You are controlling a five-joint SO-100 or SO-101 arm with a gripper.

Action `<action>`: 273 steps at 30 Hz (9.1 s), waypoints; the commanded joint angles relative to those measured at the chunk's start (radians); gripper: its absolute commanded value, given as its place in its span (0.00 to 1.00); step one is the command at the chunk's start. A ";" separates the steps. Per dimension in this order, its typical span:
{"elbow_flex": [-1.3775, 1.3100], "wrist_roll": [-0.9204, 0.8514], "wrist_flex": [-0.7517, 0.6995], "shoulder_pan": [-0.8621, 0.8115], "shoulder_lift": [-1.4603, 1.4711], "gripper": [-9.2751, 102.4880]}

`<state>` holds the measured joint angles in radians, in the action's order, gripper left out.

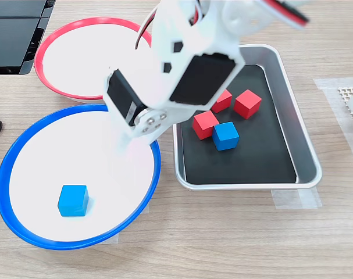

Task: Move six blocks tray to matching dishes

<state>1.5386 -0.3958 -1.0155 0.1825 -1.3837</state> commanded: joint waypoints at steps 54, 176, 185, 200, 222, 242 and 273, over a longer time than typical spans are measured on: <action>-0.051 0.097 0.084 0.034 0.002 0.16; -0.063 -0.486 -0.505 -0.345 -0.288 0.09; -0.235 -0.436 0.078 -0.454 0.167 0.15; 0.043 -0.776 -0.460 -0.466 -0.230 0.11; 0.560 -0.660 -0.078 -0.416 -0.318 0.09; -0.156 -0.439 0.091 -0.400 0.101 0.18; 0.391 -1.235 -0.014 -0.529 -0.176 0.33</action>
<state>1.9282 -1.6214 -1.0615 -0.3559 -1.5585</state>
